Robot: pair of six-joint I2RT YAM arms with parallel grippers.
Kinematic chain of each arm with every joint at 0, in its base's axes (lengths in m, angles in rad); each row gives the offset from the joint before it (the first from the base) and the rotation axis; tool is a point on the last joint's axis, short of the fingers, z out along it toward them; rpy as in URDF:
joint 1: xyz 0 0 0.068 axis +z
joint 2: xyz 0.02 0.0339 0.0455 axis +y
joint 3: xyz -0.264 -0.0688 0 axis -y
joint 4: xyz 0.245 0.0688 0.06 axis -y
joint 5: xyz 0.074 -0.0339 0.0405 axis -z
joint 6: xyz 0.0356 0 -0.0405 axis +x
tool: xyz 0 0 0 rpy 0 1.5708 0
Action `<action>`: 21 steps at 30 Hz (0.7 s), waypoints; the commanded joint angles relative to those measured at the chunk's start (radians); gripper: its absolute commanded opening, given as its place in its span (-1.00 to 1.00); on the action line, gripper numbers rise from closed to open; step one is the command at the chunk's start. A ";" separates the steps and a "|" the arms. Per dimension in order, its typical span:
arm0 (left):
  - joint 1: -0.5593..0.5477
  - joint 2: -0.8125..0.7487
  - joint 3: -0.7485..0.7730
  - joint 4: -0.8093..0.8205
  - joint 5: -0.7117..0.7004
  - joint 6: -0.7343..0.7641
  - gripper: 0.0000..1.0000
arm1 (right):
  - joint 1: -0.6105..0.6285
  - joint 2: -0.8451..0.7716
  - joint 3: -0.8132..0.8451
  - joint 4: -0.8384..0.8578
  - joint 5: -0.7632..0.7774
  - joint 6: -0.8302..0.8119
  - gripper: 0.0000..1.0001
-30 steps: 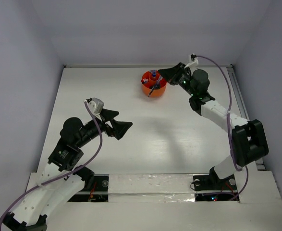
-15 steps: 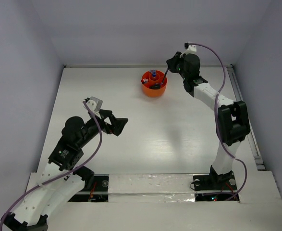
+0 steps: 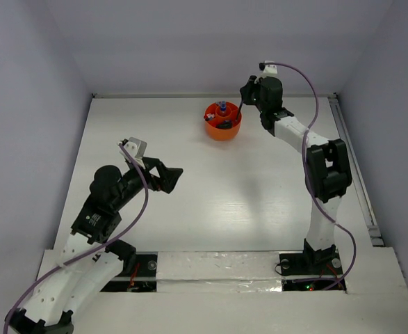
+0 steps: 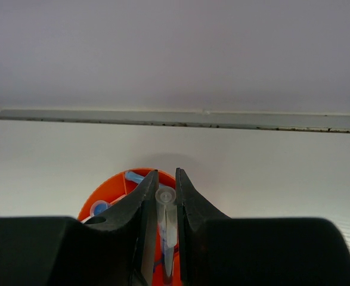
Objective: Sort the stationery into containers
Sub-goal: Place the pen in the storage box.
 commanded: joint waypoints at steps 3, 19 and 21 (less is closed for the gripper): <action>0.020 -0.001 0.015 0.039 0.030 0.011 0.98 | 0.002 0.024 0.015 0.063 -0.018 0.000 -1.00; 0.039 0.002 0.014 0.043 0.044 0.008 0.98 | 0.011 0.009 -0.051 0.078 -0.073 0.050 -0.25; 0.039 0.005 0.012 0.041 0.043 0.008 0.98 | 0.011 0.000 -0.056 0.068 -0.073 0.053 -0.16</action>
